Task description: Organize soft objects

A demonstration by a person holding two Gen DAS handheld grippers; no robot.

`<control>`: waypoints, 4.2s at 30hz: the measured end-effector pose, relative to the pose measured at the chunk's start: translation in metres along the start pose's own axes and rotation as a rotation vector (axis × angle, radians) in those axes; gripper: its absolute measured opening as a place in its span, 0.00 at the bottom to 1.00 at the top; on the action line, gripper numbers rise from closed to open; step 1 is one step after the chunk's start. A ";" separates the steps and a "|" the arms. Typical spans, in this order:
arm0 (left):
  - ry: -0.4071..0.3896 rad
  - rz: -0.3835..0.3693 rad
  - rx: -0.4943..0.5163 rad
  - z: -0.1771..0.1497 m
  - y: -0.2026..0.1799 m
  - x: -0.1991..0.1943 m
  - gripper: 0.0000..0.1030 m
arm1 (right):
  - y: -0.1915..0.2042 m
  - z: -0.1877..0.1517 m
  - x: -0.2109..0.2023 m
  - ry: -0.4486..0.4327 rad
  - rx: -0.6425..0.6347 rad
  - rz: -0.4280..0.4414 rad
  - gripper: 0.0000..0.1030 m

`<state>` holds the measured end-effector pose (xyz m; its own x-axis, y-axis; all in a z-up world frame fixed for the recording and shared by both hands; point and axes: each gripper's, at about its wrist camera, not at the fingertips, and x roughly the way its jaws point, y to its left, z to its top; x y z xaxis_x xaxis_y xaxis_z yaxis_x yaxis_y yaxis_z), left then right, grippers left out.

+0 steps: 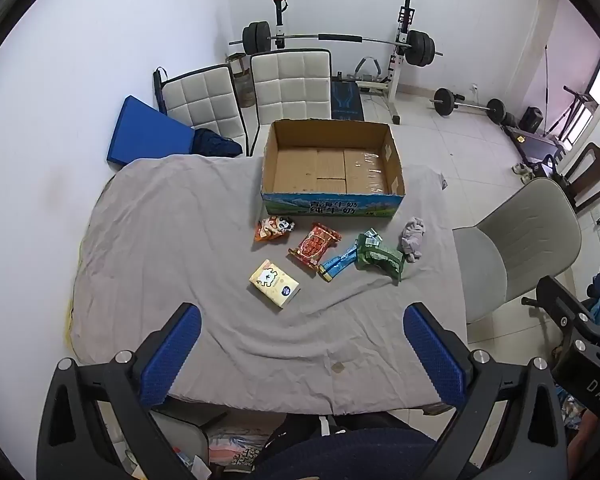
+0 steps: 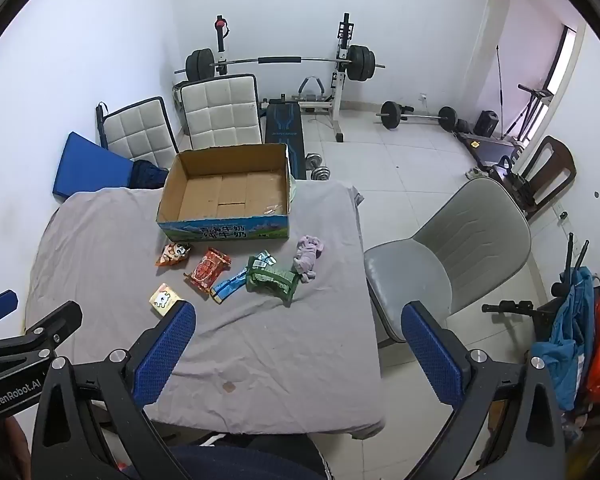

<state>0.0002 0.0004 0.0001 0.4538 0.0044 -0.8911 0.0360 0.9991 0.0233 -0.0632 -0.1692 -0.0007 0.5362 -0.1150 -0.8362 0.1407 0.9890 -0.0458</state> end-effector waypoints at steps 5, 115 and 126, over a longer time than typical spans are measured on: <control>0.006 0.017 0.011 0.001 0.000 0.000 1.00 | 0.000 -0.001 0.003 -0.002 0.004 0.004 1.00; 0.077 0.052 -0.024 0.059 0.015 0.131 1.00 | -0.026 0.044 0.220 0.279 0.096 0.056 1.00; 0.351 0.041 0.055 0.087 -0.003 0.344 1.00 | -0.029 0.053 0.441 0.537 0.083 0.058 1.00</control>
<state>0.2337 -0.0046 -0.2669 0.1222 0.0688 -0.9901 0.0765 0.9940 0.0785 0.2133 -0.2537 -0.3389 0.0473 0.0251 -0.9986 0.2004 0.9791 0.0341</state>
